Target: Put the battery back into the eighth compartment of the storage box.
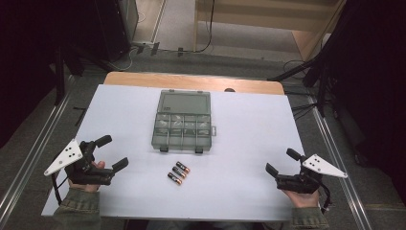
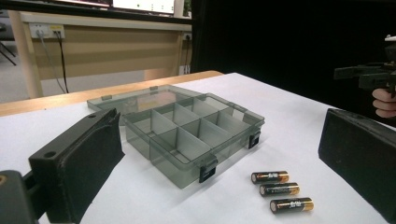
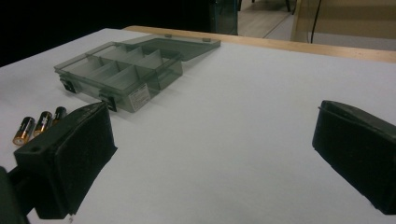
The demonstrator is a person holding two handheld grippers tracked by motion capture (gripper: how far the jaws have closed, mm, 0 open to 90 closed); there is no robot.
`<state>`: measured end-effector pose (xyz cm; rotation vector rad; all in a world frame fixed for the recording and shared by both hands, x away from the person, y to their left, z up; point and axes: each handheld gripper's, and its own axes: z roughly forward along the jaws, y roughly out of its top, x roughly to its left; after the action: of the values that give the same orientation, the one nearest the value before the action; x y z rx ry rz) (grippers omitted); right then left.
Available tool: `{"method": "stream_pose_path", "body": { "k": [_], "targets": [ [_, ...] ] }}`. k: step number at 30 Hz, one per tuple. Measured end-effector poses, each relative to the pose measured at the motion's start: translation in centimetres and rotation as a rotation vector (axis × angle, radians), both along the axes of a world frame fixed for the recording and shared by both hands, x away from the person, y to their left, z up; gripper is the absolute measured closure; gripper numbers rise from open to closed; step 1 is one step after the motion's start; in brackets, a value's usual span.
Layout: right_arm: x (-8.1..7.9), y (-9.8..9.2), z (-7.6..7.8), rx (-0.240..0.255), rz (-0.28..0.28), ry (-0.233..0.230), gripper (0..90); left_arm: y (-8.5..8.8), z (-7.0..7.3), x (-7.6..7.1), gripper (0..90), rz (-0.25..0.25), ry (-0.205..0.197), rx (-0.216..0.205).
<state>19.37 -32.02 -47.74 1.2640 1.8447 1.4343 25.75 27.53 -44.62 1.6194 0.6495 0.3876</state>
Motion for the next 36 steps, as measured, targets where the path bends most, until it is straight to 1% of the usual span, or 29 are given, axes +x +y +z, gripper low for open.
{"method": "stream_pose_path", "body": {
  "k": [3, 5, 7, 12, 16, 21, 27, 31, 36],
  "targets": [
    [0.1, 0.0, 0.0, -0.003, -0.002, 0.005, 0.0, 0.0, 0.0, 0.0, 0.0, 0.003, 0.002, -0.002],
    [0.2, 0.0, 0.0, -0.006, -0.012, 0.034, 0.0, 0.0, 0.0, 0.1, 0.0, 0.001, 0.003, -0.005],
    [0.3, -0.1, -0.1, -0.009, -0.020, 0.051, 0.0, -0.1, 0.0, 0.1, 0.0, -0.006, 0.006, -0.008],
    [0.2, 0.0, 0.0, -0.010, -0.036, 0.044, 0.0, 0.0, 0.0, 0.0, 0.0, -0.008, 0.003, -0.013],
    [0.3, 0.4, 0.1, -0.020, -0.032, 0.046, 0.0, 0.0, 0.0, 0.1, 0.0, -0.009, 0.002, -0.014],
    [0.6, 1.0, 0.3, -0.011, -0.021, 0.040, 0.0, -0.2, 0.0, 0.2, 0.0, -0.015, 0.006, -0.003],
    [1.0, 2.0, 0.4, -0.022, 0.000, 0.051, 0.0, -0.3, -0.1, 0.3, 0.0, -0.017, 0.010, 0.005],
    [1.2, 2.6, 0.5, -0.033, 0.018, 0.058, 0.0, -0.5, -0.2, 0.5, 0.0, -0.020, 0.012, 0.021],
    [1.6, 3.5, 1.0, -0.061, 0.054, 0.062, 0.0, -0.5, -0.2, 0.6, 0.0, -0.016, 0.011, 0.021]
  ]
}}
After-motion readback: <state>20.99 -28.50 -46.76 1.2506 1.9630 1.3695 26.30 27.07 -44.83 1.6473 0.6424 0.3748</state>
